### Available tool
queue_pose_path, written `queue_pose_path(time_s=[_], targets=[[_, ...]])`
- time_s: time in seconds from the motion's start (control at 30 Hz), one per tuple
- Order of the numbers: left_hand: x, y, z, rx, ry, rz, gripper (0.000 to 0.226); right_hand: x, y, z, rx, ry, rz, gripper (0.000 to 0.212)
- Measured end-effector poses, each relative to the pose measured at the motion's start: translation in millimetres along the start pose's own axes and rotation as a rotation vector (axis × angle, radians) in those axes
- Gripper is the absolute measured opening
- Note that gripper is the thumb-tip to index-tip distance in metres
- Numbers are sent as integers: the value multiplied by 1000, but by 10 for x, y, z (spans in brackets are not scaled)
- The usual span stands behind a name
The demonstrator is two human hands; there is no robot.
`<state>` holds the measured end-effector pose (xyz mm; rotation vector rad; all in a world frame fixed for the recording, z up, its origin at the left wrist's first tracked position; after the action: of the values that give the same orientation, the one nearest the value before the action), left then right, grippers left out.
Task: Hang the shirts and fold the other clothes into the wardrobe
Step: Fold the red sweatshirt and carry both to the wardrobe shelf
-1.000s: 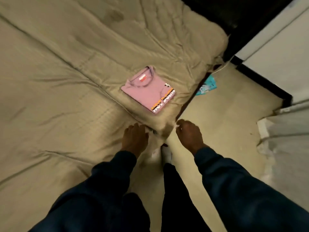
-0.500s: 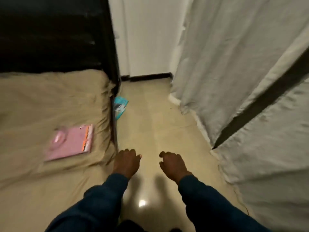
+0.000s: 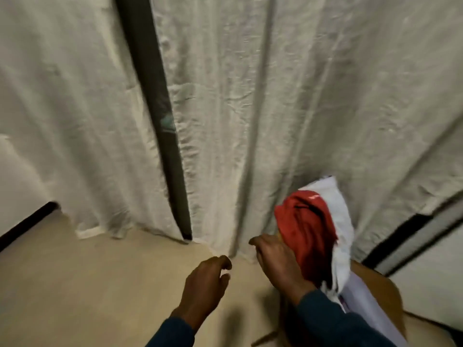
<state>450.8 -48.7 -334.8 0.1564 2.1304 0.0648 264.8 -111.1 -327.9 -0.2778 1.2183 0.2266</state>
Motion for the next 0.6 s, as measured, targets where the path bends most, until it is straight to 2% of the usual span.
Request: queue_pose_path(time_s=[0.1, 0.17, 0.23, 0.4, 0.5, 0.6], targets=[[212, 0, -283, 139, 19, 92, 21, -126, 465, -174, 119, -62, -99, 33], [301, -8, -436, 180, 35, 134, 20, -170, 771, -260, 206, -86, -138, 26], [373, -28, -568, 211, 55, 154, 18, -209, 1004, -360, 273, -140, -162, 28], [396, -185, -876, 282, 136, 142, 4, -397, 1150, -611, 384, -100, -121, 30], [342, -391, -1051, 249, 261, 110, 4, -476, 1053, -774, 397, -126, -158, 30], [330, -612, -1201, 151, 398, 43, 13, -527, 882, -1022, 383, -141, -138, 30]])
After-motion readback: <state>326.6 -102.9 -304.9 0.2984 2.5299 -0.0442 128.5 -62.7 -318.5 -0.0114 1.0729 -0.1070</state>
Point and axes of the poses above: each hand's wrist, its own y-axis away from the middle knuckle, its own x-axis out of the palm, z = x × y, the point moved 1 cm from there along -y, towards the middle knuckle, and after that the axes turned 3 degrees about z, right-handed, at the moved point
